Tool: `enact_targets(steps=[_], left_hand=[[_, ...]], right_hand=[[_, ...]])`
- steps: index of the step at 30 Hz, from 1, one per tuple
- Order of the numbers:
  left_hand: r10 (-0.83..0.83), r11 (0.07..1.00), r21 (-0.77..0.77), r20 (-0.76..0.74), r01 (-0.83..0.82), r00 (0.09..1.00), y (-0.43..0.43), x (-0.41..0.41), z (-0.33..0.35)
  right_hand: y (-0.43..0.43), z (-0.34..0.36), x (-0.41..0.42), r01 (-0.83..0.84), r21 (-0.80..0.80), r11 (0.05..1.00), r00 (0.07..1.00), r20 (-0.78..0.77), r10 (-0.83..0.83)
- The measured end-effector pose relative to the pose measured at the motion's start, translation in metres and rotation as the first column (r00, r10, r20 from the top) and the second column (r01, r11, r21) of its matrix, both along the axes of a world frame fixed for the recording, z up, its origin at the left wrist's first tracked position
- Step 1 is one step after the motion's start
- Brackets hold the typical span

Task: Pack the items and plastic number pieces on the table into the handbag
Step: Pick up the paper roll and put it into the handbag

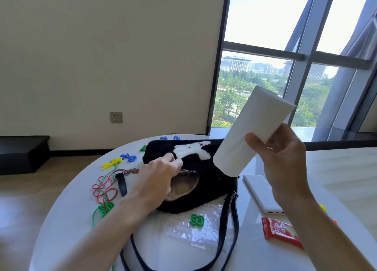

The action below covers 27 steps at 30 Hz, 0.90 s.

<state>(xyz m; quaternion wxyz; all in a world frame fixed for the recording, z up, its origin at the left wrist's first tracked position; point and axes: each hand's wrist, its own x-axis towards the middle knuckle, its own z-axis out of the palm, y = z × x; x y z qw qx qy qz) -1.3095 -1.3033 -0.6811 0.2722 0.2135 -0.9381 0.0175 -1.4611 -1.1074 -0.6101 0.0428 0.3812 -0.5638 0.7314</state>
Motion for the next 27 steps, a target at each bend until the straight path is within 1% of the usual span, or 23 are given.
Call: enact_targets(steps=[2,6,9,12,15,16,17,18,20,21,23,24,25,27], left_hand=[[-0.057,0.998,0.017,-0.056,0.059,0.997,-0.006,0.003,0.007],[-0.104,0.993,0.037,-0.2,0.114,0.974,-0.012,-0.001,0.014],[-0.119,0.988,0.077,-0.183,0.135,0.976,-0.012,-0.006,0.01],[-0.131,0.98,0.133,-0.152,0.151,0.98,-0.012,-0.009,0.008],[-0.215,0.944,0.21,-0.185,0.253,0.959,-0.014,-0.01,0.01],[-0.243,0.933,0.22,-0.192,0.283,0.951,-0.015,-0.01,0.012],[-0.263,0.924,0.228,-0.203,0.306,0.943,-0.016,-0.01,0.014],[-0.278,0.918,0.227,-0.213,0.324,0.937,-0.017,-0.01,0.016],[-0.291,0.921,0.2,-0.218,0.334,0.932,-0.016,-0.012,0.021],[-0.288,0.924,0.191,-0.221,0.331,0.932,-0.016,-0.012,0.023],[-0.267,0.929,0.193,-0.24,0.316,0.933,-0.019,-0.01,0.03],[-0.245,0.934,0.202,-0.237,0.295,0.94,-0.021,-0.009,0.031],[-0.223,0.94,0.206,-0.224,0.27,0.949,-0.021,-0.008,0.033],[-0.209,0.949,0.193,-0.203,0.249,0.957,-0.019,-0.008,0.035]], right_hand=[[0.003,0.002,0.002,-0.025,-0.021,0.999,1.0,-0.011,0.025],[0.004,0.002,0.008,-0.146,-0.024,0.989,0.989,-0.003,0.146],[-0.004,-0.01,0.012,-0.205,0.031,0.978,0.978,-0.03,0.206],[-0.018,-0.035,0.012,-0.211,0.095,0.973,0.976,-0.039,0.216],[-0.037,-0.063,0.013,-0.187,0.117,0.975,0.981,-0.03,0.192],[-0.043,-0.07,0.015,-0.153,0.124,0.98,0.984,-0.069,0.162],[-0.05,-0.076,0.017,-0.103,0.14,0.985,0.979,-0.159,0.124],[-0.057,-0.08,0.019,-0.04,0.165,0.986,0.954,-0.286,0.086],[-0.071,-0.084,0.02,0.047,0.202,0.978,0.842,-0.534,0.07],[-0.077,-0.083,0.019,0.064,0.213,0.975,0.785,-0.613,0.083],[-0.086,-0.071,0.009,0.123,0.245,0.962,0.687,-0.72,0.095],[-0.089,-0.064,0.005,0.189,0.267,0.945,0.629,-0.772,0.092],[-0.091,-0.058,-0.002,0.279,0.279,0.919,0.555,-0.828,0.082],[-0.097,-0.049,-0.011,0.488,0.29,0.823,0.384,-0.918,0.095]])
